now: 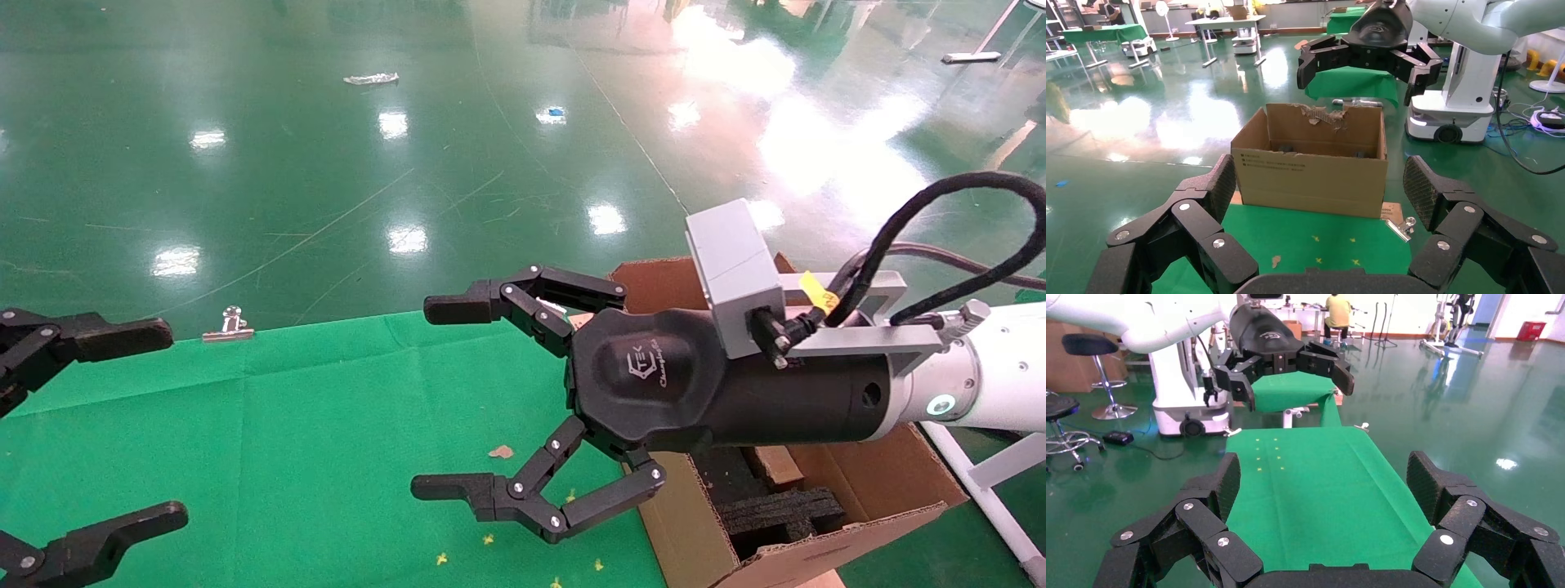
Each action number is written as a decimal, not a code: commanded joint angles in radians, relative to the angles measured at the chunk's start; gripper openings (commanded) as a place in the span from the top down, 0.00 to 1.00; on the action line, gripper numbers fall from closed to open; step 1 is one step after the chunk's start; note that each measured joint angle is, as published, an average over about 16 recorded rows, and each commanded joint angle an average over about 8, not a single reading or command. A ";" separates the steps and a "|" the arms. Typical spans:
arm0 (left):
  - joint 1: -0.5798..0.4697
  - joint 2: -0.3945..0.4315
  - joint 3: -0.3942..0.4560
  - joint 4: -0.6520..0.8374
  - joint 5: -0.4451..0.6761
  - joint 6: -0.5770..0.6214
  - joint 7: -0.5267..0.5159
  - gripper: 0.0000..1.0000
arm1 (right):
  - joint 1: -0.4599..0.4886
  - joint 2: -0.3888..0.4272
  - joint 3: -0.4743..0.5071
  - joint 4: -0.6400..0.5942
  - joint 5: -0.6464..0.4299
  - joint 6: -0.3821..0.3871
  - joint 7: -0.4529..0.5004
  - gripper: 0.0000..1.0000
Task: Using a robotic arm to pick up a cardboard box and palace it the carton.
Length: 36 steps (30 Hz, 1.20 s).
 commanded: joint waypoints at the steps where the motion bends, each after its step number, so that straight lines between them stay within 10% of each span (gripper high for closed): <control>1: 0.000 0.000 0.000 0.000 0.000 0.000 0.000 0.00 | 0.005 0.000 -0.006 -0.005 -0.002 0.001 0.001 0.00; 36: 0.000 0.000 0.000 0.000 0.000 0.000 0.000 0.00 | 0.027 -0.004 -0.028 -0.022 -0.012 0.006 0.006 0.00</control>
